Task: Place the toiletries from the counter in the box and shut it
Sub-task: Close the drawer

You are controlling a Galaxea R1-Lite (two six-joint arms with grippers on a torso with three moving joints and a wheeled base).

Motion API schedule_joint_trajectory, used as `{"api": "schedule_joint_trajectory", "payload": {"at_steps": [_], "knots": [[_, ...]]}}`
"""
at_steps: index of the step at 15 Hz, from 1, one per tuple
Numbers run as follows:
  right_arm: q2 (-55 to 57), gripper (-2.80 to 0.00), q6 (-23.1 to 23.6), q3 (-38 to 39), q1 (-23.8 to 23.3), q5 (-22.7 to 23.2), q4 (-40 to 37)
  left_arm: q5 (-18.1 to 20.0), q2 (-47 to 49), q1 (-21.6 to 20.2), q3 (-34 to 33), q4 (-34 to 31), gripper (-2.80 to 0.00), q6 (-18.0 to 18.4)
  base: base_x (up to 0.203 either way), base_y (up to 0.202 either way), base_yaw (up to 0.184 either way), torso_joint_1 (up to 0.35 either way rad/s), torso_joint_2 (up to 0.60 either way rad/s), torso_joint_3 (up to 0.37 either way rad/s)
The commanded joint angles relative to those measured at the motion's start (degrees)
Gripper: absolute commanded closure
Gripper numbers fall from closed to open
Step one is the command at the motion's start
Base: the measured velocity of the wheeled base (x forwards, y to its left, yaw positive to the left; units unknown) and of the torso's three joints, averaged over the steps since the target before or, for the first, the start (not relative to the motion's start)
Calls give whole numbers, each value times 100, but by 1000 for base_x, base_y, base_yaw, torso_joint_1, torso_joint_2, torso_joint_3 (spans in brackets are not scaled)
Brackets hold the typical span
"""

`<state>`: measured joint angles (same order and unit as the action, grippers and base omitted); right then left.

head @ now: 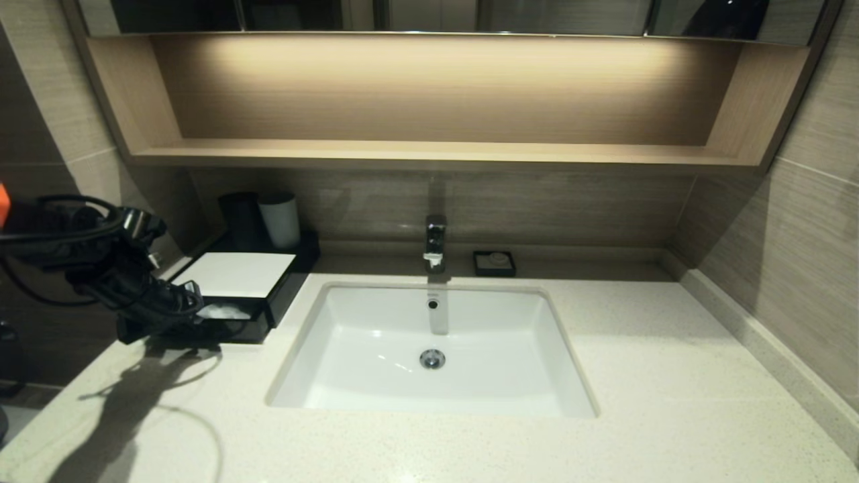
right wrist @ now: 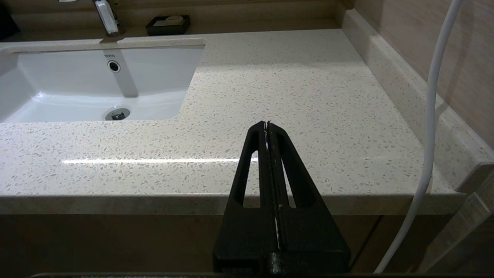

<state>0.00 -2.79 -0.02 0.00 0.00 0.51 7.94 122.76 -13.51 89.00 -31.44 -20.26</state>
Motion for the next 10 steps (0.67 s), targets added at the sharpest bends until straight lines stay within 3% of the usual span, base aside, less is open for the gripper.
{"api": "schedule_joint_trajectory", "payload": {"at_steps": [1,10], "knots": [[9,0,-2,2,0,0,2,6,51,1,12,12,0,-13,0,0,0,0,0,0],[9,0,-2,-6,0,0,2,15,169,68,302,68,0,-48,0,0,0,0,0,0]]}}
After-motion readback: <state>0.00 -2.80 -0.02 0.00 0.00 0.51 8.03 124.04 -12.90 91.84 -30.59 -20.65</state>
